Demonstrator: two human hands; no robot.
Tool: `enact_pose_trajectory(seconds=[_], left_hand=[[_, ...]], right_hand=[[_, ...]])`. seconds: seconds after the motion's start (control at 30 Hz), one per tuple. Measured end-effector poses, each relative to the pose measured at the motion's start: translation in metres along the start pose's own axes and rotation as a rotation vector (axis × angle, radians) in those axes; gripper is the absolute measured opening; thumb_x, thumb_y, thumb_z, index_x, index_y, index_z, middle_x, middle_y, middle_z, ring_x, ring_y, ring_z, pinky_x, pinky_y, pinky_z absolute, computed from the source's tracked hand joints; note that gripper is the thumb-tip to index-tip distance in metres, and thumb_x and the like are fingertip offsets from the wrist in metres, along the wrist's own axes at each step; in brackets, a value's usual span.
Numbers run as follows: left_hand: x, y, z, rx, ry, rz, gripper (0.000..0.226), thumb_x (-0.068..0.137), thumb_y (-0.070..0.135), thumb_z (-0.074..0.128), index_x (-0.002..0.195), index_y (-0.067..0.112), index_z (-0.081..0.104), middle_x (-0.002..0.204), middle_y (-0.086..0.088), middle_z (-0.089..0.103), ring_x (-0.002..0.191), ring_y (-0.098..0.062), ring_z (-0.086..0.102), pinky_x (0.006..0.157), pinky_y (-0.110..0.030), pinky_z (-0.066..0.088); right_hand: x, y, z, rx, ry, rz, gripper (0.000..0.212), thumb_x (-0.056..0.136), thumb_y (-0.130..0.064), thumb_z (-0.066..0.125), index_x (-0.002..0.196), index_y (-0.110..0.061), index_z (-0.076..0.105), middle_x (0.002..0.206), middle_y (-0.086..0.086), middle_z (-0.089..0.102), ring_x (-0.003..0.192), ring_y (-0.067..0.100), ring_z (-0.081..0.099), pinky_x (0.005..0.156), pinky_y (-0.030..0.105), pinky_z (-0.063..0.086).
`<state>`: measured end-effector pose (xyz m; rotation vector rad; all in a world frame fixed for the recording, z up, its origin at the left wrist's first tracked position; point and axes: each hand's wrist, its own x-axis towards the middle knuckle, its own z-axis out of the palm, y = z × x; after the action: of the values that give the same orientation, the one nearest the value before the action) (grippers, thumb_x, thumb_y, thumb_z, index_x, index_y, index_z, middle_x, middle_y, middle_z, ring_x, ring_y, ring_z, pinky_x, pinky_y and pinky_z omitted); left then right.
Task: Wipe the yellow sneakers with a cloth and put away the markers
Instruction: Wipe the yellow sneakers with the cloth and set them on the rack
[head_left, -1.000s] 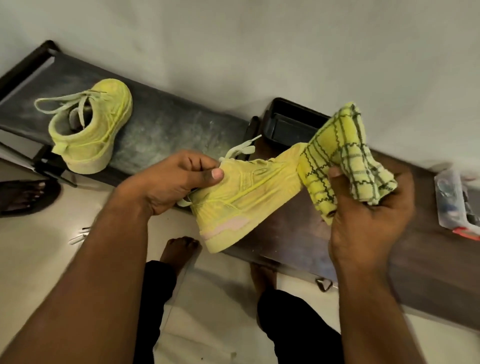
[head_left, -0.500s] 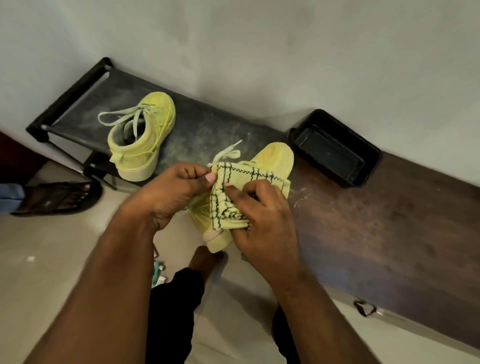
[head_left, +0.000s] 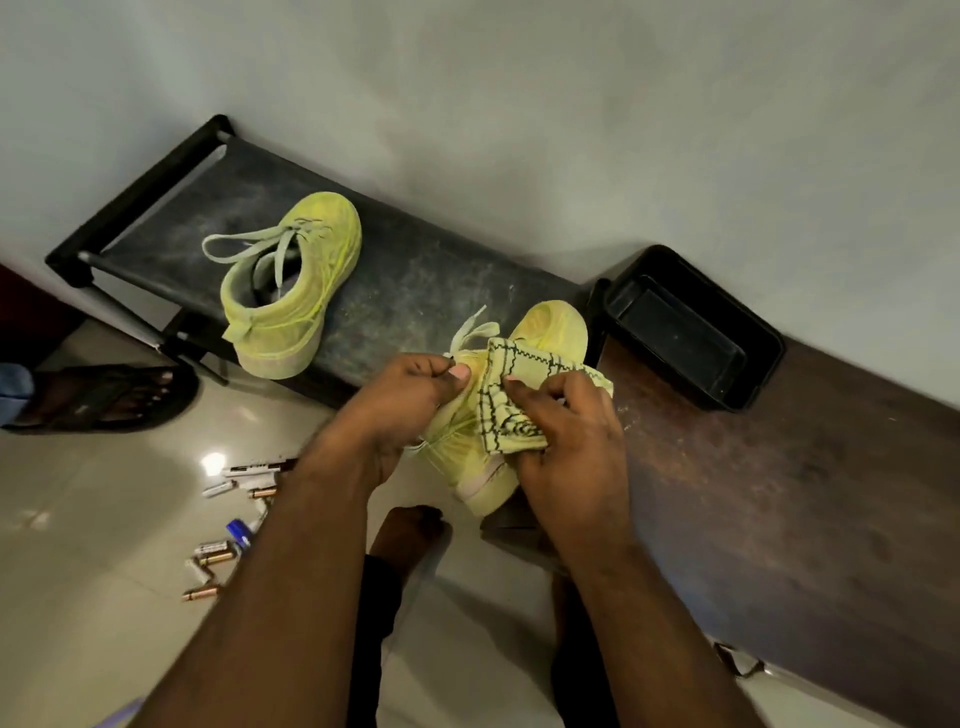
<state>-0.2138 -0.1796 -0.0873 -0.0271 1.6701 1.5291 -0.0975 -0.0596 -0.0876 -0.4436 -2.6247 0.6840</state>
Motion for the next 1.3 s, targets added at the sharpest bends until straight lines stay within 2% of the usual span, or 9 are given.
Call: enact_pose_trajectory(seconds=[0.13,0.2,0.33,0.53,0.7,0.87,1.03,1.13,1.3], left_hand=[[0.003,0.002,-0.001,-0.071,0.060,-0.088,0.029,0.100,0.018,0.049,0.094,0.000,0.071,0.084,-0.013,0.074,0.070,-0.020,0.068,0.064,-0.027,0.058],[0.002,0.004,0.000,-0.093,0.071,-0.118,0.029,0.100,0.018,0.048,0.096,-0.001,0.070,0.086,-0.015,0.073,0.071,-0.021,0.068,0.066,-0.029,0.058],[-0.002,0.010,0.004,-0.087,0.021,-0.139,0.023,0.097,0.016,0.054,0.098,-0.001,0.070,0.094,-0.016,0.073,0.081,-0.024,0.068,0.080,-0.036,0.056],[-0.009,0.021,0.007,-0.041,-0.126,-0.212,0.041,0.099,0.032,0.046,0.116,0.000,0.065,0.109,-0.018,0.071,0.095,-0.030,0.066,0.085,-0.037,0.053],[-0.009,0.025,0.018,-0.036,-0.233,-0.229,0.042,0.100,0.036,0.044,0.110,0.002,0.066,0.108,-0.016,0.072,0.096,-0.027,0.069,0.089,-0.037,0.054],[-0.007,0.021,0.007,-0.062,-0.118,-0.235,0.044,0.100,0.037,0.045,0.115,0.001,0.064,0.107,-0.018,0.071,0.078,-0.023,0.068,0.066,-0.031,0.057],[-0.003,0.019,0.009,-0.065,-0.106,-0.220,0.042,0.098,0.030,0.051,0.116,-0.006,0.063,0.110,-0.025,0.069,0.091,-0.033,0.065,0.086,-0.045,0.054],[-0.003,0.019,0.011,-0.057,-0.088,-0.214,0.043,0.097,0.030,0.052,0.117,-0.007,0.062,0.112,-0.027,0.067,0.094,-0.035,0.063,0.093,-0.049,0.051],[0.000,0.019,0.008,-0.085,-0.060,-0.236,0.045,0.099,0.034,0.049,0.120,-0.004,0.061,0.101,-0.020,0.063,0.086,-0.030,0.054,0.077,-0.039,0.050]], right_hand=[[-0.002,-0.005,0.001,0.076,-0.137,-0.124,0.042,0.072,-0.005,0.074,0.112,-0.017,0.070,0.088,-0.001,0.053,0.082,0.020,0.051,0.065,0.032,0.046],[-0.005,-0.004,-0.002,0.095,-0.175,-0.146,0.040,0.075,-0.007,0.071,0.113,-0.018,0.070,0.089,-0.001,0.053,0.083,0.018,0.051,0.065,0.030,0.045],[-0.002,0.012,-0.005,0.078,-0.050,0.058,0.044,0.076,-0.005,0.071,0.117,-0.020,0.068,0.095,-0.002,0.051,0.088,0.015,0.049,0.068,0.036,0.051],[-0.003,-0.001,-0.017,0.214,-0.165,-0.048,0.049,0.067,-0.010,0.055,0.113,-0.015,0.070,0.091,-0.006,0.054,0.080,0.009,0.057,0.064,0.024,0.052],[0.009,0.016,-0.013,0.115,0.003,0.156,0.039,0.080,-0.011,0.066,0.119,-0.017,0.067,0.094,-0.009,0.048,0.080,0.005,0.052,0.064,0.025,0.051],[-0.012,-0.004,-0.018,0.211,-0.167,-0.089,0.038,0.076,-0.011,0.057,0.111,-0.016,0.072,0.098,-0.007,0.054,0.088,0.013,0.057,0.065,0.030,0.052],[-0.004,0.013,-0.009,-0.003,-0.016,-0.057,0.046,0.067,-0.004,0.065,0.109,-0.022,0.072,0.122,-0.006,0.063,0.107,0.022,0.051,0.084,0.043,0.045],[-0.001,0.014,-0.007,0.107,0.004,-0.067,0.041,0.067,-0.004,0.059,0.104,-0.017,0.073,0.120,-0.004,0.066,0.116,0.022,0.055,0.092,0.050,0.045],[-0.019,0.006,-0.011,0.151,-0.089,-0.306,0.030,0.072,-0.013,0.053,0.093,-0.013,0.075,0.112,-0.003,0.070,0.116,0.021,0.058,0.094,0.046,0.045]])
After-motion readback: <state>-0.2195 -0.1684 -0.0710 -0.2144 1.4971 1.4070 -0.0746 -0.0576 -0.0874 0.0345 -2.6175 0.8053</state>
